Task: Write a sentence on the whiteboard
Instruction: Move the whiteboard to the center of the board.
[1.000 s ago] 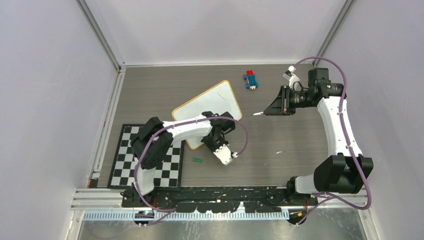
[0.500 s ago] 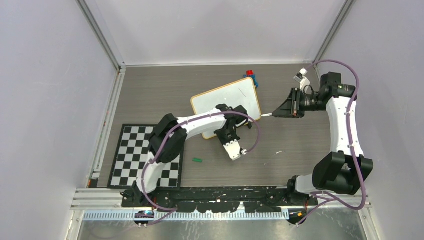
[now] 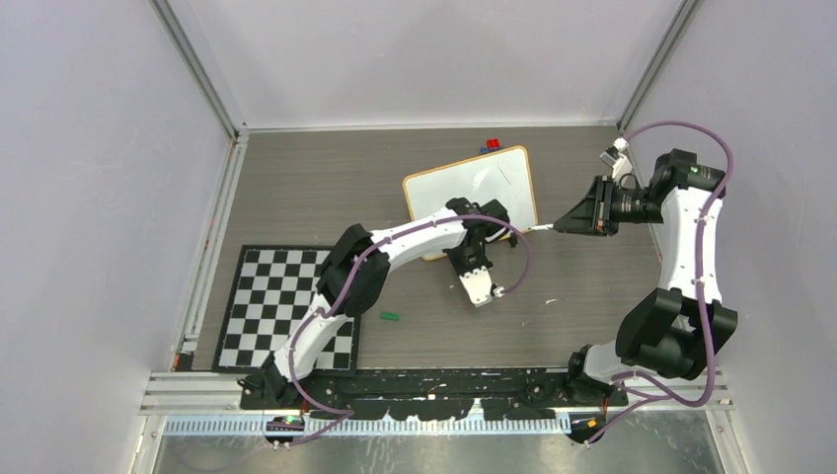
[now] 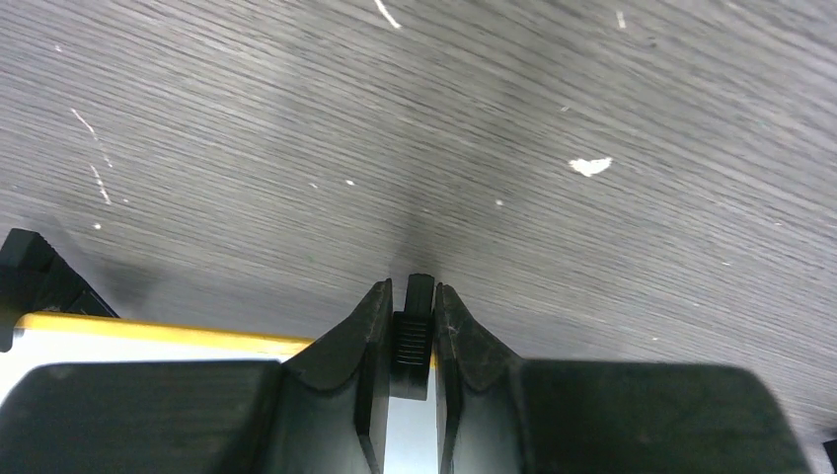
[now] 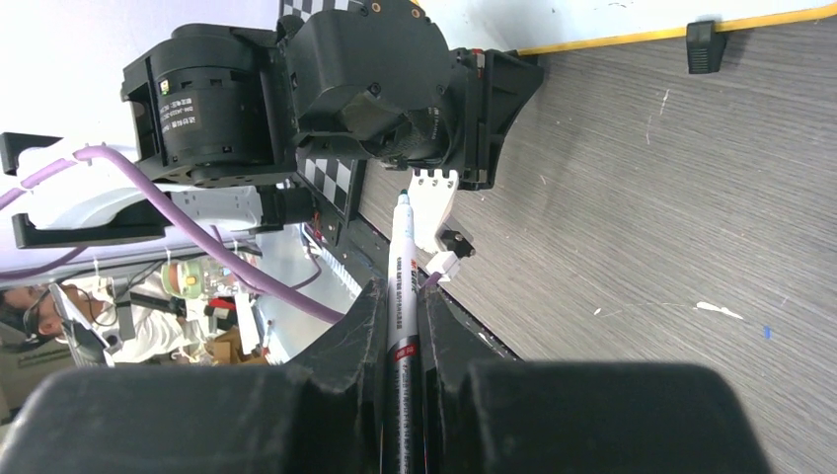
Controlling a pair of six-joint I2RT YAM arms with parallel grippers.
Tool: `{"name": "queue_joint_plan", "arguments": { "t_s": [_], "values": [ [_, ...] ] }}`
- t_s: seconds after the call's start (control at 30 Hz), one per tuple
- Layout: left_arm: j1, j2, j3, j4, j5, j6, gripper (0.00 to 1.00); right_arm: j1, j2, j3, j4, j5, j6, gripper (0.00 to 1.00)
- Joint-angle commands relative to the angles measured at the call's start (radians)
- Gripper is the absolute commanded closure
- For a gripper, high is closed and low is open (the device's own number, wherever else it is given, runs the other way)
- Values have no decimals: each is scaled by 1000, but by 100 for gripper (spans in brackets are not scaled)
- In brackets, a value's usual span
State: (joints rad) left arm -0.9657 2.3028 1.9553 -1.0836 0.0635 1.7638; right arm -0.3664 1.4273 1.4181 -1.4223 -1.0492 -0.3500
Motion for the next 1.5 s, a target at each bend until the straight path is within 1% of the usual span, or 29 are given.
{"name": "queue_joint_plan", "arguments": {
  "t_s": [0.0, 0.03, 0.1, 0.2, 0.33, 0.4, 0.43, 0.47, 0.5, 0.63, 0.73, 0.83, 0.93, 1.07, 1.13, 1.27, 1.37, 1.47],
  "values": [
    [-20, 34, 89, 2, -4, 44, 88, -37, 3, 51, -31, -32, -40, 100],
    [-23, 40, 94, 8, -8, 44, 85, -46, 5, 57, -30, -31, -38, 100],
    [-26, 46, 96, 22, -23, 41, 77, -67, 10, 67, -21, -29, -20, 100],
    [-27, 51, 91, 42, -37, 32, 59, -93, 12, 75, 6, -24, 7, 100],
    [-28, 39, 76, 41, -42, 18, 42, -102, 8, 84, 52, -9, 57, 100],
    [-29, 20, 51, 47, -46, 13, 27, -105, 2, 86, 89, -4, 93, 100],
    [-31, 5, 35, 51, -48, 14, 21, -106, 0, 88, 106, 0, 108, 100],
    [-33, -10, 16, 53, -53, 14, 6, -106, -3, 87, 126, 5, 124, 100],
    [-33, -27, -1, 57, -56, 12, 2, -106, -6, 85, 151, 9, 140, 100],
    [-37, -95, -43, 44, -48, -13, 0, -106, -5, 71, 226, 17, 203, 100],
    [-37, -137, -65, 19, -42, -36, 0, -105, 16, 74, 246, 41, 231, 100],
    [-39, -190, -118, 12, -40, -32, 0, -106, 36, 79, 253, 75, 261, 100],
    [-39, -245, -178, 2, -29, -25, 0, -104, 32, 88, 278, 127, 305, 100],
    [-34, -292, -183, -37, -52, -29, 0, -94, 10, 104, 301, 210, 346, 100],
    [-24, -306, -140, -85, -24, -81, 0, -85, 5, 101, 300, 234, 350, 100],
    [13, -337, -90, -120, 57, -212, 0, -48, -12, 79, 319, 283, 380, 100],
    [75, -393, -96, -110, 124, -316, 0, 37, -16, 85, 321, 380, 369, 100],
    [153, -453, -107, -63, 206, -448, 0, 90, -20, 94, 340, 400, 384, 100]
  ]
}}
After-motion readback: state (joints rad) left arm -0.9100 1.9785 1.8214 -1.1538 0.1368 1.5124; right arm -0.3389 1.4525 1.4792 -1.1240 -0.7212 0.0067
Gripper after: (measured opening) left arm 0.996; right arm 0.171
